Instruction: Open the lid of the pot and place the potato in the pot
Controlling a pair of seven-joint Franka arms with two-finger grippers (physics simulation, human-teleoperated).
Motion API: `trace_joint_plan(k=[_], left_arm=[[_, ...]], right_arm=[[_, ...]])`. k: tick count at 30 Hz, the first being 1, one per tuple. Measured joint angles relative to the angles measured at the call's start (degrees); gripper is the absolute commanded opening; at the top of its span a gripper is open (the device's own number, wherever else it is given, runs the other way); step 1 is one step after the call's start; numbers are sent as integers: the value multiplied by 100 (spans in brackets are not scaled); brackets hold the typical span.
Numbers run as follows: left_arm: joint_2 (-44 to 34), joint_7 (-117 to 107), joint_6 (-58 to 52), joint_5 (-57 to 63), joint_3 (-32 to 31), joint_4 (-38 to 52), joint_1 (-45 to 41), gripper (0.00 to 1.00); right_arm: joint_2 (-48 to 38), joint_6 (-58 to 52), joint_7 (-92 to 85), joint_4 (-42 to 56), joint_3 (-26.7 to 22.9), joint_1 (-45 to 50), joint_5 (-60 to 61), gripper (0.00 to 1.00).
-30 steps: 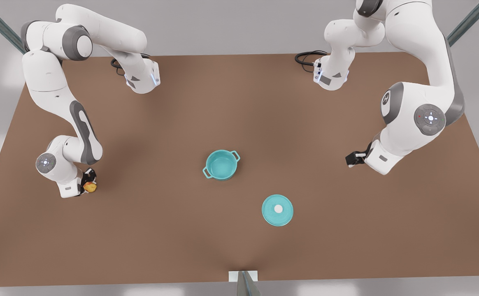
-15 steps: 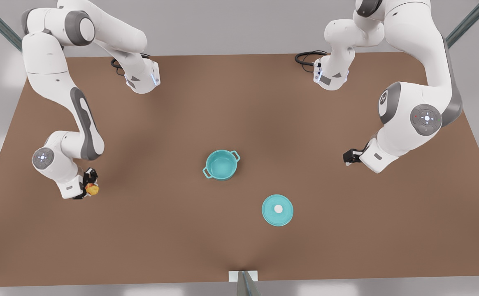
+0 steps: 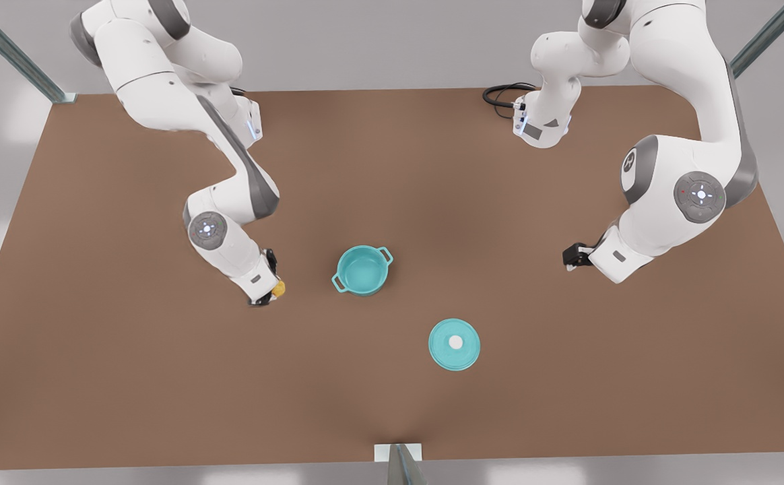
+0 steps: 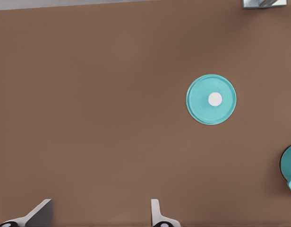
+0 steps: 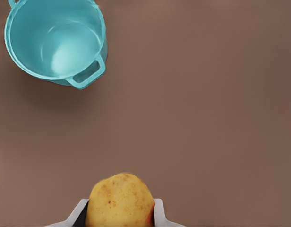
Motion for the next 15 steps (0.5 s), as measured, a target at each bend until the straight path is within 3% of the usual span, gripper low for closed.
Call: trace_joint_plan(k=[8, 15], left_arm=[[-9, 50, -502, -473, -75, 90, 282, 100], [-94, 77, -896, -716, -136, 106, 258, 100]], right_arm=[[564, -191, 1619, 610, 5, 1664, -25, 52], [1501, -176, 2776, 1444, -204, 1777, -119, 52]])
